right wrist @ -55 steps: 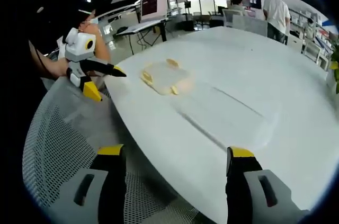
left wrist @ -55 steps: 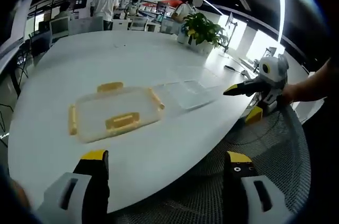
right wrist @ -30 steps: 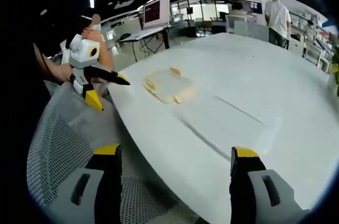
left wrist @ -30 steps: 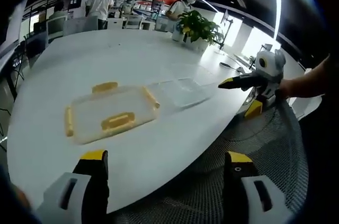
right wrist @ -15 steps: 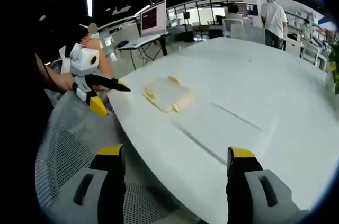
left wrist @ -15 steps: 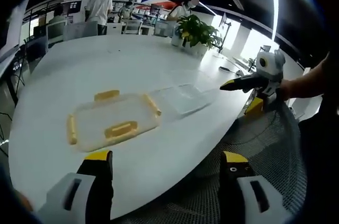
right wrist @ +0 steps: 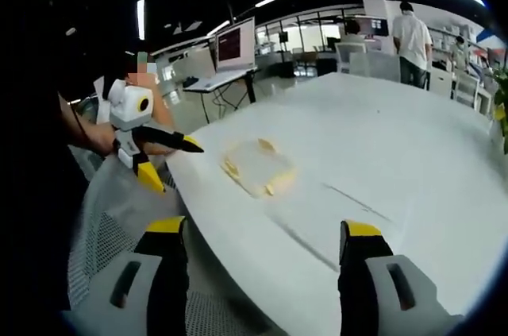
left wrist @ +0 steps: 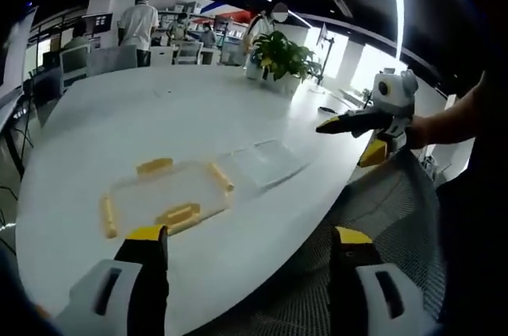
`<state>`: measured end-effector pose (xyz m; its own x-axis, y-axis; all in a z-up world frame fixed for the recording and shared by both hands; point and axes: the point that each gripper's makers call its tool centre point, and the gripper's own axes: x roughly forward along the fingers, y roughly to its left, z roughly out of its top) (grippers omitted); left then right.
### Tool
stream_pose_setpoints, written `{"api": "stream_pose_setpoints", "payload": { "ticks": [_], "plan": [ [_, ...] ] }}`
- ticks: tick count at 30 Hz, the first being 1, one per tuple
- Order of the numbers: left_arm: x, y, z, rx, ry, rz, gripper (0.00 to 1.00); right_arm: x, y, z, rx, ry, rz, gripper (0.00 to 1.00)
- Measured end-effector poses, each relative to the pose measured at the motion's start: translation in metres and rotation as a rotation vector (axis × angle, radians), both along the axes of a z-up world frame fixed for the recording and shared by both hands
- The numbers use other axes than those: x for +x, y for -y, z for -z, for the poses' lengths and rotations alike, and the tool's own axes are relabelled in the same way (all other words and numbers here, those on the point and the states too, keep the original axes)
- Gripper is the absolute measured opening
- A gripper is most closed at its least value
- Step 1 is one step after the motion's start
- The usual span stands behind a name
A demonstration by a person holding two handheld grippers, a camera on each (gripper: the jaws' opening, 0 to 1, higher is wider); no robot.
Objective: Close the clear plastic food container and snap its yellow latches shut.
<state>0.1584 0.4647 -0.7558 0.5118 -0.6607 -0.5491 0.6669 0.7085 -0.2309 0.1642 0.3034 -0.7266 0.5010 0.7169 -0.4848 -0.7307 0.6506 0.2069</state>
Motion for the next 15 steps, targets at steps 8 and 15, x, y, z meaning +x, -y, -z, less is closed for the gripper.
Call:
{"api": "stream_pose_setpoints", "payload": {
  "ticks": [8,15],
  "plan": [
    [0.003,-0.002,-0.009,-0.052,-0.016,-0.025,0.79,0.011,-0.023,-0.023,0.080,0.039,0.001,0.75],
    [0.008,-0.005,-0.007,-0.022,-0.028,-0.006,0.78,0.015,-0.032,-0.022,0.065,0.034,-0.029,0.74]
  ]
}}
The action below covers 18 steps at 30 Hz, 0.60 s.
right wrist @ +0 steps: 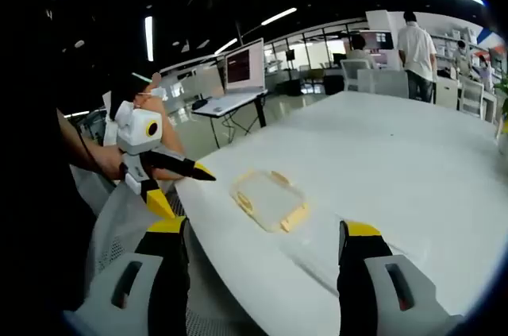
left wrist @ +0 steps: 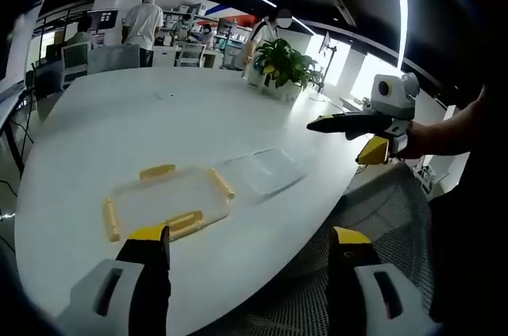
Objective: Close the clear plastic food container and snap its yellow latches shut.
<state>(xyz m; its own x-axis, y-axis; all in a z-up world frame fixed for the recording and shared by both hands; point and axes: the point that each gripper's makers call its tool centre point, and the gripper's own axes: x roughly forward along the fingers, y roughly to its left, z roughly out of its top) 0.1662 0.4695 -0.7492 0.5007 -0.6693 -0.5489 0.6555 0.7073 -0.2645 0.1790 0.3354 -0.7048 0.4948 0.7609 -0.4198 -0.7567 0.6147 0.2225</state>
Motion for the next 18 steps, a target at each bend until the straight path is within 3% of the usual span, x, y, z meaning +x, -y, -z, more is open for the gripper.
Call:
{"api": "stream_pose_setpoints", "payload": {
  "ticks": [4,18],
  "plan": [
    [0.002,-0.001,-0.004,-0.016,-0.015,0.009,0.76,0.001,-0.005,0.003,-0.027,0.004,-0.028,0.72],
    [0.013,-0.023,0.007,0.056,-0.030,0.039,0.77,0.013,-0.027,0.007,-0.071,-0.017,-0.074,0.70]
  ]
}}
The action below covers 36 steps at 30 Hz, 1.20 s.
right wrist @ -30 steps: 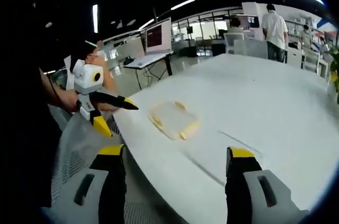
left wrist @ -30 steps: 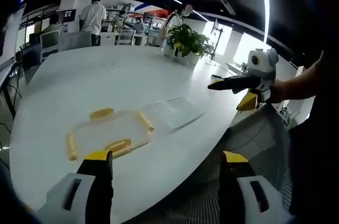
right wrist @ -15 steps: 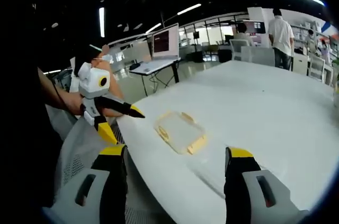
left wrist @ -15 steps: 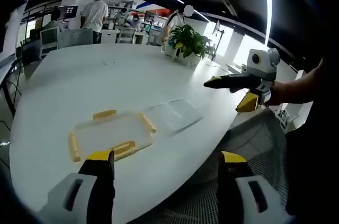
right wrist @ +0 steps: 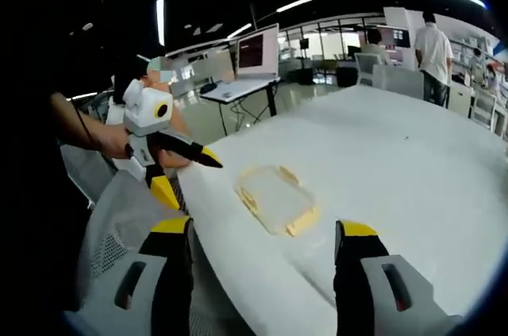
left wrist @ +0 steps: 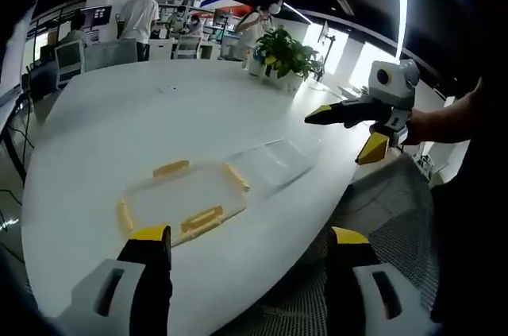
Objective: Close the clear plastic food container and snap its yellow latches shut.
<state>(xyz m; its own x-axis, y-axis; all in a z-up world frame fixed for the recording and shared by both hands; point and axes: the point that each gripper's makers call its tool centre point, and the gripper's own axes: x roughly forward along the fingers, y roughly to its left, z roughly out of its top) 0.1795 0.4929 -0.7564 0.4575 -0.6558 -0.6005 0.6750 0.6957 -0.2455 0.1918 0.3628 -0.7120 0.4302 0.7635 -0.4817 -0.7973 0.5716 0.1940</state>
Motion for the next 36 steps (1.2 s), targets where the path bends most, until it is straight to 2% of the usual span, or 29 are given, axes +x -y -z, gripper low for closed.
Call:
{"api": "stream_pose_setpoints", "payload": {
  "ticks": [8,10,14,17,25,36],
  "plan": [
    [0.003,-0.008,0.013,0.081,-0.014,0.065,0.76,0.011,-0.007,0.007,-0.010,-0.006,-0.012,0.69],
    [0.006,-0.013,0.018,0.140,-0.001,0.097,0.76,0.013,-0.009,0.009,-0.011,-0.015,-0.011,0.68],
    [0.010,-0.013,0.021,0.124,-0.021,0.095,0.76,0.017,-0.012,0.012,-0.020,-0.021,-0.015,0.67],
    [0.011,-0.016,0.025,0.142,-0.028,0.108,0.75,0.021,-0.013,0.016,-0.041,-0.026,-0.011,0.68],
    [0.021,-0.028,0.024,0.164,-0.030,0.107,0.74,0.028,-0.024,0.026,-0.113,-0.012,-0.091,0.67],
    [0.042,-0.049,0.030,0.226,-0.051,0.144,0.73,0.047,-0.034,0.041,-0.177,-0.015,-0.114,0.68]
  ]
}}
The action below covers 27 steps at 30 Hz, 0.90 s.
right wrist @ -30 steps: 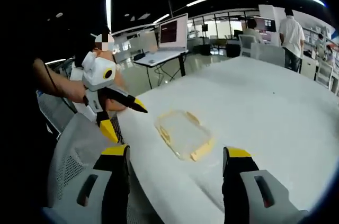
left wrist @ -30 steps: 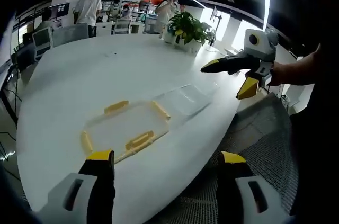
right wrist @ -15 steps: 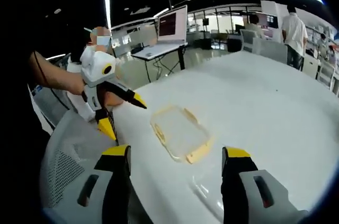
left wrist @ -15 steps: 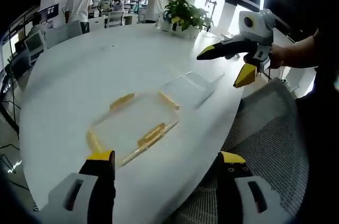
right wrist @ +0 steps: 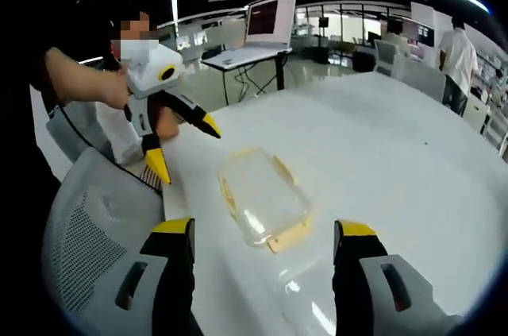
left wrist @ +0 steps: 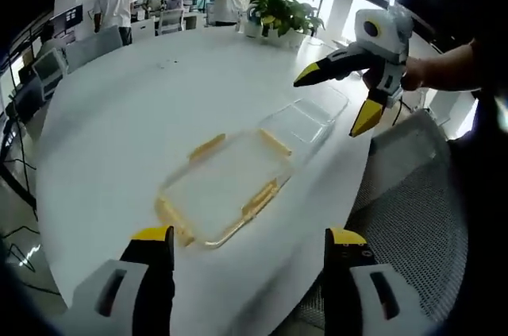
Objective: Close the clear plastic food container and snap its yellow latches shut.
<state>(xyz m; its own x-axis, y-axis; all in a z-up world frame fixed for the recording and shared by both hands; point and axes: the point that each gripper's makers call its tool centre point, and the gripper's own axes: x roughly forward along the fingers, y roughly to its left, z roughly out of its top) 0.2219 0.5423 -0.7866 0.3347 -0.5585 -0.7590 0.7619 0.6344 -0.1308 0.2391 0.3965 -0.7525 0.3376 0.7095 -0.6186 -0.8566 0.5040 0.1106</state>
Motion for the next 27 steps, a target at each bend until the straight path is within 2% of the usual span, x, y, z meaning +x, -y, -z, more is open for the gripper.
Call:
{"api": "stream_pose_setpoints", "payload": {
  "ticks": [6,13,17,19,21,27],
  "plan": [
    [0.010,-0.007,0.007,0.035,-0.015,0.034,0.72,0.007,-0.002,0.009,-0.029,-0.015,0.001,0.66],
    [0.020,-0.010,0.010,0.041,-0.027,0.041,0.72,0.012,-0.005,0.018,-0.067,-0.013,-0.022,0.67],
    [0.022,-0.014,0.016,0.068,-0.042,0.081,0.71,0.015,-0.005,0.022,-0.096,-0.009,-0.037,0.69],
    [0.024,-0.016,0.017,0.062,-0.061,0.093,0.70,0.016,-0.006,0.025,-0.098,-0.037,-0.031,0.70],
    [0.027,-0.019,0.019,0.078,-0.062,0.106,0.69,0.018,-0.006,0.026,-0.115,-0.021,-0.044,0.68],
    [0.035,-0.021,0.022,0.111,-0.061,0.147,0.68,0.020,-0.005,0.035,-0.162,-0.027,-0.069,0.66]
  ]
}}
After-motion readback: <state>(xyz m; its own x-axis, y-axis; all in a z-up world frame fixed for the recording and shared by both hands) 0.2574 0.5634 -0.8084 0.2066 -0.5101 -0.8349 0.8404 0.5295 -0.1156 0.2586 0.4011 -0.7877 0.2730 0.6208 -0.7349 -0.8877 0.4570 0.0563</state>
